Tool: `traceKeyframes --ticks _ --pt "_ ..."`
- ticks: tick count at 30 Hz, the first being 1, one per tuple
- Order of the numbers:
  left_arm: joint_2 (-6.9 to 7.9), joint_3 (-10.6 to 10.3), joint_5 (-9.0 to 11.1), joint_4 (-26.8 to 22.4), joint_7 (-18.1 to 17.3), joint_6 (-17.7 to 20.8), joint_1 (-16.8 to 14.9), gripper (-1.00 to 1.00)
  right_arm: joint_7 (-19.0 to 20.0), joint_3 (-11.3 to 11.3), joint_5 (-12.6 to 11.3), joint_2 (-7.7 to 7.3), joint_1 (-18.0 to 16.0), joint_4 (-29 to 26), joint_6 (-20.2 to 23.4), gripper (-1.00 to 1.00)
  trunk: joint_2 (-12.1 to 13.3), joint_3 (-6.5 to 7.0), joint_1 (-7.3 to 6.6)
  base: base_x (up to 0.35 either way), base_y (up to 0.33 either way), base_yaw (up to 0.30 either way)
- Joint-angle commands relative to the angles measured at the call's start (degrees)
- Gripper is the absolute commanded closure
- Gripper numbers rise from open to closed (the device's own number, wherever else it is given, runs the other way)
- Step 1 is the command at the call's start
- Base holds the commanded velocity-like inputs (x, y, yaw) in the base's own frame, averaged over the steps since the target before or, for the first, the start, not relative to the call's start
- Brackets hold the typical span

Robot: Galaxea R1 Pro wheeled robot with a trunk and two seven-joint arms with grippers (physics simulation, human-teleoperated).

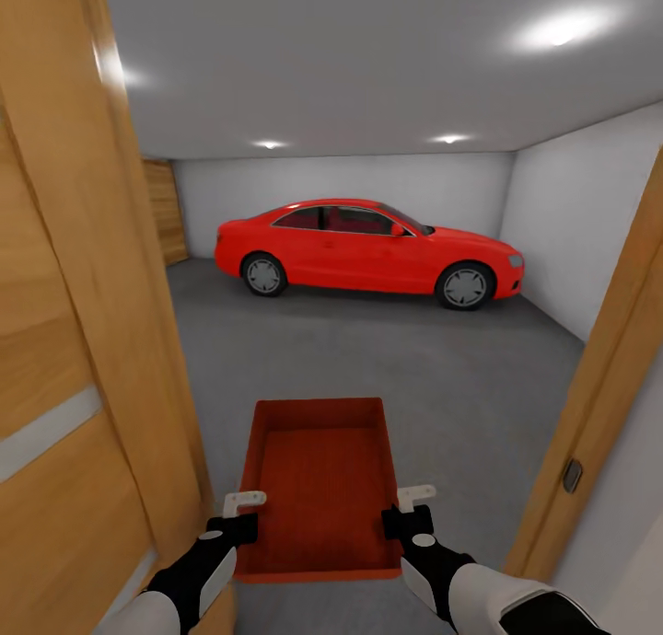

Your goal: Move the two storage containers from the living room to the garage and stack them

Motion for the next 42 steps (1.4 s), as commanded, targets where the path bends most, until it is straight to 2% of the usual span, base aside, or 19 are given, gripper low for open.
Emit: traceKeyframes --ticks 1,8,18,24,35,42 --pt "0.08 2.8 1.2 -0.4 0.8 -2.9 -0.1 1.00 0.2 -1.9 0.1 0.05 0.0 0.1 0.0 1.00 -0.1 -0.11 0.05 0.297 0.182 -0.284" --pt "0.00 2.9 1.3 -0.4 0.8 -3.0 -0.1 1.00 0.2 -1.9 0.1 0.05 0.0 0.1 0.0 1.00 -0.1 -0.11 0.05 0.137 0.076 -0.216" --pt "-0.08 2.9 1.3 -0.5 4.7 -3.0 -0.1 1.00 0.2 -1.9 0.1 0.05 0.0 0.1 0.1 1.00 -0.1 -0.11 0.05 0.003 0.002 -0.011" --pt "-0.06 2.9 1.3 -0.5 4.8 -3.0 -0.1 1.00 0.2 -1.9 0.1 0.05 0.0 0.1 0.1 1.00 -0.1 -0.11 0.05 0.000 0.000 -0.044" --pt "-0.03 2.9 1.3 -0.5 4.8 -3.1 -0.1 1.00 0.2 -1.9 0.1 0.05 0.0 0.1 0.1 1.00 -0.1 -0.11 0.05 0.000 0.000 -0.197" --pt "-0.04 2.9 1.3 -0.4 4.8 -3.1 -0.1 1.00 0.3 -1.9 0.1 0.05 0.0 0.1 0.1 1.00 -0.1 -0.11 0.05 0.108 0.000 -0.020"
